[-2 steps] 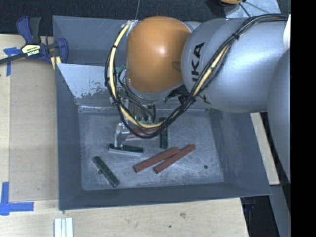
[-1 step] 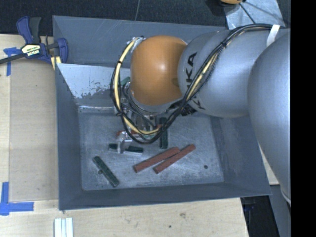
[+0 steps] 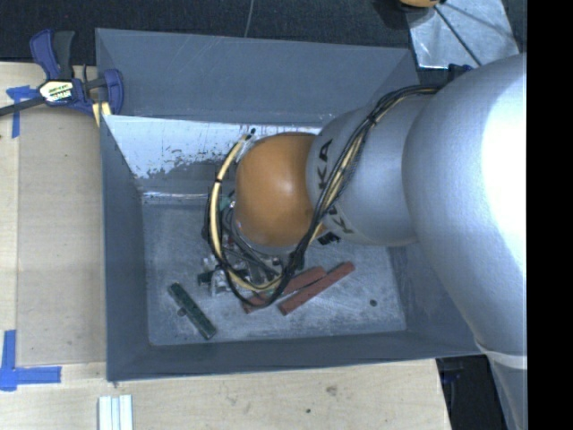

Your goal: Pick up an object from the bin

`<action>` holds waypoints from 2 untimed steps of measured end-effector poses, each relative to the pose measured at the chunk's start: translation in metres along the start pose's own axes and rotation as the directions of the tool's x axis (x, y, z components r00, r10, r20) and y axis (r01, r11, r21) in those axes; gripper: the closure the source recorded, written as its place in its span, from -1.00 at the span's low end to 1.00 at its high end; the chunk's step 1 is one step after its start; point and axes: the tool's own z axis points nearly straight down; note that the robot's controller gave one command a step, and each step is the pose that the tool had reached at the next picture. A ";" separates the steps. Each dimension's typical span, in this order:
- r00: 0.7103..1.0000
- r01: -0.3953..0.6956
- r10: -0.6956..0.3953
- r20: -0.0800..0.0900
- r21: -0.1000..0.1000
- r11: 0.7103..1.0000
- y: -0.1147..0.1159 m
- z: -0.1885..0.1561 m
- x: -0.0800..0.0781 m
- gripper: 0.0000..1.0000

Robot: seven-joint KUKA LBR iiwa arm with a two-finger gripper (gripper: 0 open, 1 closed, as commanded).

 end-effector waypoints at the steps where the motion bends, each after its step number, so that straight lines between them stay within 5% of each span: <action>1: 1.000 -0.001 0.001 0.000 0.000 1.000 0.000 0.000 0.000 1.00; 2: 1.000 -0.002 0.003 -0.024 0.005 1.000 0.012 -0.035 0.005 1.00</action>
Offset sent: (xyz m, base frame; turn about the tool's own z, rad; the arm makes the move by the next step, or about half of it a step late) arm -0.0065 0.0189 0.0559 0.0041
